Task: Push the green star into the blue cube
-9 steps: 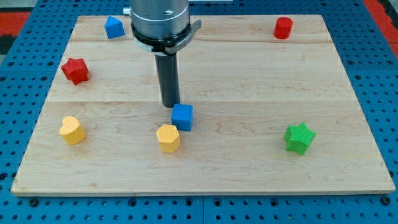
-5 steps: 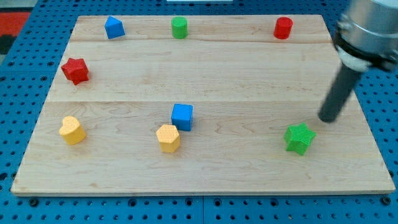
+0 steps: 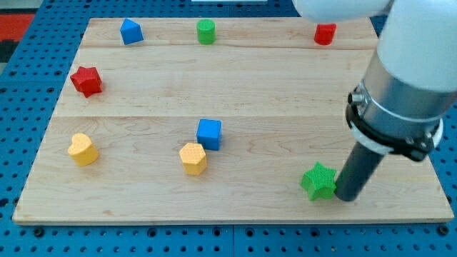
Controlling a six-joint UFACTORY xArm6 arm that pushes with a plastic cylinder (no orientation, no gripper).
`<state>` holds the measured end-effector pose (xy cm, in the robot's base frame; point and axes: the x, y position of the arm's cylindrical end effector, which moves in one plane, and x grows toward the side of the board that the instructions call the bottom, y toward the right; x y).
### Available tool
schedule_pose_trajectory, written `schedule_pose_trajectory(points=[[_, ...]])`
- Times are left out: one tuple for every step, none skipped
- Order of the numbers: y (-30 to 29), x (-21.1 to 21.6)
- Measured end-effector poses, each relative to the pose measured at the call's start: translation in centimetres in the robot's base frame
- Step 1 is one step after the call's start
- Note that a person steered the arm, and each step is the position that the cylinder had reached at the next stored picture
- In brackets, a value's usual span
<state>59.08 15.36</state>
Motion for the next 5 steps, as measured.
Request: schedule_pose_trajectory(points=[[-4.3, 0.1], [-7.6, -2.2], [-6.0, -4.8], [-3.8, -8.5], [-8.7, -11.9]])
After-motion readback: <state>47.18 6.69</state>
